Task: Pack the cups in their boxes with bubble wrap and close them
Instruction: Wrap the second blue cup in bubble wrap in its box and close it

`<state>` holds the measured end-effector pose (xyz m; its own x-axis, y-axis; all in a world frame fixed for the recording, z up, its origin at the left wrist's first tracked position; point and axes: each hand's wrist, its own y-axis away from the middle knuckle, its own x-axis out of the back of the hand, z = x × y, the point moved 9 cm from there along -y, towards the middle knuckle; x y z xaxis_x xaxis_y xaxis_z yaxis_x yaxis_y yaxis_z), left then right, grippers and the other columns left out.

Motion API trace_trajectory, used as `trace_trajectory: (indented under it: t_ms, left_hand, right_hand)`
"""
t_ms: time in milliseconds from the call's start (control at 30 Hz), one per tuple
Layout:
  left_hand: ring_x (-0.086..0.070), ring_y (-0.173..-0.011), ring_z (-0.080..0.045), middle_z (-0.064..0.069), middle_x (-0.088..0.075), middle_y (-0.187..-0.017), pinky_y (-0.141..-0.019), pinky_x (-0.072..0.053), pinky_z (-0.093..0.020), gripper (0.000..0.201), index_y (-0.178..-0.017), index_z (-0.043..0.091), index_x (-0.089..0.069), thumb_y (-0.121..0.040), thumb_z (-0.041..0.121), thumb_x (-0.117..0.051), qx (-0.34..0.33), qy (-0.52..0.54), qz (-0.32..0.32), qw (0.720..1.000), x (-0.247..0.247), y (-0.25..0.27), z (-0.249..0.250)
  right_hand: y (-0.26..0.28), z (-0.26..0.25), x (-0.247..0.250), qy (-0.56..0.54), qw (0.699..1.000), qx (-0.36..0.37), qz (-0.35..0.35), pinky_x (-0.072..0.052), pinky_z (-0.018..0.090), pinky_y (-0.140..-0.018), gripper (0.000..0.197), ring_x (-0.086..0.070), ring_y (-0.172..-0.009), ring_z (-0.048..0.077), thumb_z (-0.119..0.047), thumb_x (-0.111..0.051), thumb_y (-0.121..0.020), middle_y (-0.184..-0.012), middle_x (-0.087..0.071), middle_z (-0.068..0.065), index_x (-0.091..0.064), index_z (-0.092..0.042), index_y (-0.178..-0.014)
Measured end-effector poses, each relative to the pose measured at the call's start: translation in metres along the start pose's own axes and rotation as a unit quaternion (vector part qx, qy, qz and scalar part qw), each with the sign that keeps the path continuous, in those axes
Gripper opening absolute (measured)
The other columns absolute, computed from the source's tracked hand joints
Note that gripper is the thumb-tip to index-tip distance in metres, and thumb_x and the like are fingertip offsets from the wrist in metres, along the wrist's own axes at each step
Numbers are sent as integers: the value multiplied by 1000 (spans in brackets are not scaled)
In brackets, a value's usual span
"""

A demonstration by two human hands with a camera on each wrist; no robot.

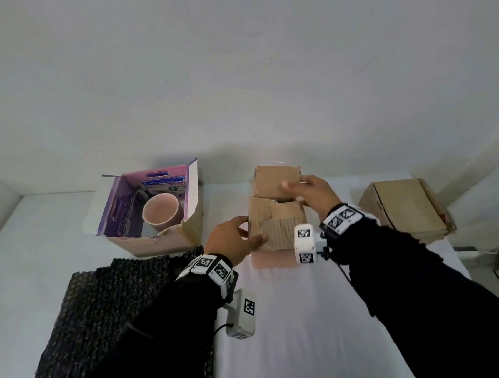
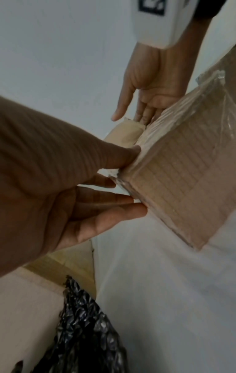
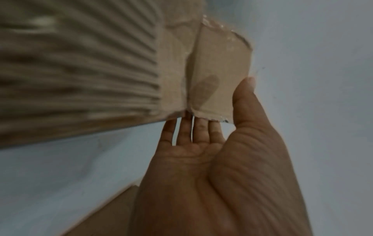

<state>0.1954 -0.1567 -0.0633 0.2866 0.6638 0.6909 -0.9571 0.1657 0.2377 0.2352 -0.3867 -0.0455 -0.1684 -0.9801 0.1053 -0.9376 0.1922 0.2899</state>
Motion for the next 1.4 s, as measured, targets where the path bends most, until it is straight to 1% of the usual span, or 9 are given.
trace_trajectory:
  t_ms: [300, 467, 633, 733, 867, 967, 1033, 1233, 1400]
  left_hand:
    - [-69, -70, -6, 11, -73, -84, -74, -58, -37, 68, -126, 32, -54, -68, 61, -74, 22, 19, -9, 1000, -2, 2, -2]
    - [-70, -57, -11, 3, -73, -68, -71, -60, -36, 43, -116, 26, -55, -81, 48, -68, 80, 96, -22, 992, -13, 8, -6]
    - [-69, -53, -11, -3, -71, -59, -66, -57, -25, 29, -101, 15, -65, -86, 40, -64, 85, 119, 31, 989, -13, 12, -3]
    - [-71, -56, -19, -6, -71, -61, -71, -59, -35, 27, -90, 10, -70, -88, 35, -62, 92, 158, 28, 983, -16, 12, -7]
    - [-72, -71, -24, -3, -73, -83, -75, -58, -38, 42, -116, 11, -60, -87, 41, -59, 83, 115, 35, 989, -16, 10, -8]
    - [-63, -96, -23, 0, -68, -98, -78, -44, -28, 55, -134, 16, -41, -90, 45, -57, 13, -25, 70, 997, -1, 13, 6]
    - [-60, -90, -18, 4, -67, -99, -73, -40, -28, 55, -137, 21, -36, -91, 43, -57, -41, -30, 88, 995, 4, 18, 18]
    - [-65, -52, -5, 4, -69, -98, -58, -49, -14, 25, -120, 27, -54, -95, 32, -55, -102, 31, 58, 993, 2, 28, 23]
    - [-69, -67, -5, 4, -69, -109, -84, -55, -32, 53, -133, 28, -51, -84, 26, -70, -114, 25, 1, 993, -6, 27, 14]
  right_hand:
    - [4, -74, -13, 17, 990, 125, -69, -51, 16, -69, 21, -68, -72, 7, -8, -77, -78, -84, -73, 5, -71, -1, -97]
    - [51, -78, -14, 158, 956, 240, -56, -51, 14, -74, 9, -68, -77, 5, -19, -78, -79, -82, -74, -6, -73, -15, -85]
    - [90, -31, -26, 314, 900, 294, -66, -55, 28, -78, 5, -66, -79, 0, -29, -71, -83, -84, -72, -15, -72, -27, -88]
    - [99, -7, -24, 333, 894, 297, -45, -55, 32, -74, 10, -66, -77, 5, -19, -71, -82, -85, -73, -12, -73, -26, -89]
    - [113, -9, -33, 408, 838, 361, -20, -51, 34, -76, 8, -66, -80, 19, -18, -68, -82, -87, -73, -8, -72, -22, -89]
    - [127, -4, -42, 479, 772, 416, -42, -46, 35, -84, 16, -65, -94, 17, -24, -61, -82, -99, -71, -6, -69, -19, -94]
    - [138, 5, -40, 499, 745, 441, -39, -45, 34, -89, 24, -61, -107, 14, -30, -61, -81, -111, -70, -5, -70, -17, -99]
    - [128, 11, -46, 508, 772, 381, -38, -39, 36, -92, 47, -49, -121, 25, -28, -57, -77, -130, -56, 2, -55, -13, -121]
    - [125, 32, -62, 586, 714, 379, -56, -32, 43, -112, 57, -37, -139, 23, -17, -49, -87, -151, -40, 3, -42, -14, -144]
